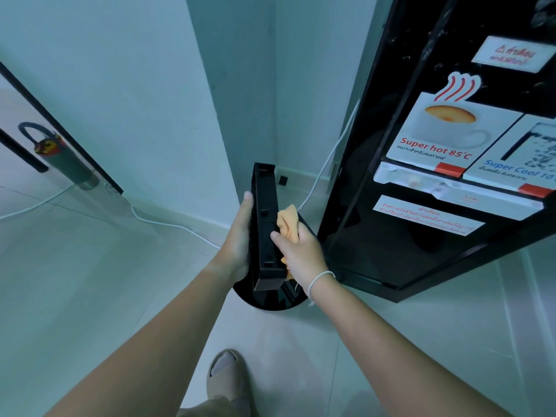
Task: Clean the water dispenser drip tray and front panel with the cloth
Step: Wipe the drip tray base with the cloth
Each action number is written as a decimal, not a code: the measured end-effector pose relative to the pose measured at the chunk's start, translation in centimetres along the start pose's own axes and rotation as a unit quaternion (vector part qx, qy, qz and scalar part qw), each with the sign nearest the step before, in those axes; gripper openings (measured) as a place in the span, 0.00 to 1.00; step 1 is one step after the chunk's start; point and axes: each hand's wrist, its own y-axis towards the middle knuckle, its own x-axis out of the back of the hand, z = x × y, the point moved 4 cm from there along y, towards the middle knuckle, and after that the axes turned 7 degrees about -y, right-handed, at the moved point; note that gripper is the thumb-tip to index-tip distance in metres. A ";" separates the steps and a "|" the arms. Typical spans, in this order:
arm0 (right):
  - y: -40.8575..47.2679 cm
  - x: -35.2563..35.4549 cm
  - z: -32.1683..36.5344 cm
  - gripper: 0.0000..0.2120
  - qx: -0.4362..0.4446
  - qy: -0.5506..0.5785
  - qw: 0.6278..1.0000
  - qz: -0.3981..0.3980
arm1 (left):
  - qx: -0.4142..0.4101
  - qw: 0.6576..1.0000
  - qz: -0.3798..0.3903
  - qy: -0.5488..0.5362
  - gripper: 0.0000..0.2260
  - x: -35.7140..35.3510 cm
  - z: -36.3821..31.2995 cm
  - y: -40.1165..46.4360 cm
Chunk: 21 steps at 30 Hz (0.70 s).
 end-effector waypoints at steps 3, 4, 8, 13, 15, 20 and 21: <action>-0.7 -0.4 0.2 0.12 0.050 -0.058 0.997 0.007 | 0.018 1.000 0.009 0.015 0.23 0.2 -0.3 0.3; -1.2 -0.5 0.1 0.11 0.071 -0.069 0.995 0.014 | 0.019 1.000 0.002 0.003 0.21 0.6 -0.5 0.4; -3.2 -1.0 -1.1 0.11 0.155 -0.100 0.982 0.036 | 0.036 0.998 -0.002 -0.054 0.19 1.5 -0.4 0.6; 0.3 -0.1 -0.9 0.15 0.112 -0.113 0.987 -0.030 | 0.063 0.994 0.027 -0.086 0.18 2.2 0.4 -0.2; 2.6 0.5 0.5 0.14 0.088 -0.133 0.986 -0.041 | 0.064 0.993 0.034 -0.097 0.19 2.5 0.5 -0.4; 6.3 1.4 4.4 0.17 0.109 -0.209 0.971 -0.039 | 0.054 0.992 0.030 -0.111 0.17 2.8 0.4 -0.1; 6.4 1.4 4.5 0.18 0.109 -0.213 0.970 -0.037 | 0.048 0.993 0.032 -0.105 0.16 2.6 0.4 0.0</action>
